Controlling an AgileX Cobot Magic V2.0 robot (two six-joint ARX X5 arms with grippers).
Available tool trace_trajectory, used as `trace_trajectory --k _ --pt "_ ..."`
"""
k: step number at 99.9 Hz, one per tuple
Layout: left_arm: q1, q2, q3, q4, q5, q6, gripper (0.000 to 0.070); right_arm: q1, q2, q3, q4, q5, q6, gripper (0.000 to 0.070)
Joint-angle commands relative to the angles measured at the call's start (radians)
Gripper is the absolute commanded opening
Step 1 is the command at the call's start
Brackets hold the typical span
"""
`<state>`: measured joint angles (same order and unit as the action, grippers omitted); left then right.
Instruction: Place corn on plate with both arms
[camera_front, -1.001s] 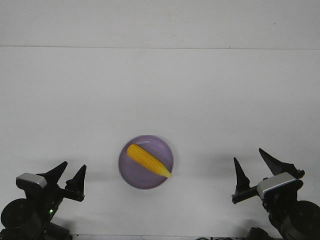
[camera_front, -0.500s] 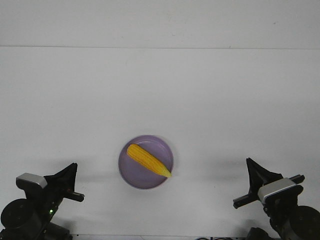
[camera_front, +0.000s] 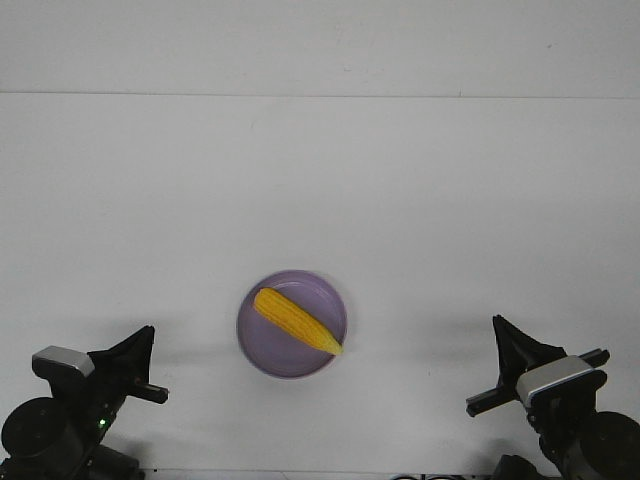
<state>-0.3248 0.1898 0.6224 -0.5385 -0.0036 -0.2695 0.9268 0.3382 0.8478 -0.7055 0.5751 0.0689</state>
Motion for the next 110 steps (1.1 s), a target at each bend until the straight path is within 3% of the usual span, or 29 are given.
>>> trace_trajectory --k 1,9,19,38,72,110 --pt "-0.002 0.004 0.003 0.018 -0.023 0.09 0.0016 0.01 0.002 0.008 0.011 0.001 0.013 0.0011" --pt "0.027 -0.003 -0.024 0.072 -0.058 0.169 0.0015 0.01 0.002 0.008 0.011 0.001 0.013 0.0011" --pt "0.132 -0.037 -0.134 0.221 -0.043 0.3 0.0015 0.01 0.002 0.008 0.011 0.001 0.013 0.0011" --pt "0.313 -0.122 -0.377 0.455 -0.041 0.395 0.0016 0.01 0.002 0.008 0.013 0.001 0.013 0.0011" --pt "0.369 -0.187 -0.576 0.541 -0.041 0.416 0.0016 0.01 0.002 0.008 0.013 0.001 0.013 0.0011" --pt "0.357 -0.187 -0.609 0.542 -0.027 0.407 0.0015 0.01 0.002 0.008 0.017 0.001 0.013 0.0011"
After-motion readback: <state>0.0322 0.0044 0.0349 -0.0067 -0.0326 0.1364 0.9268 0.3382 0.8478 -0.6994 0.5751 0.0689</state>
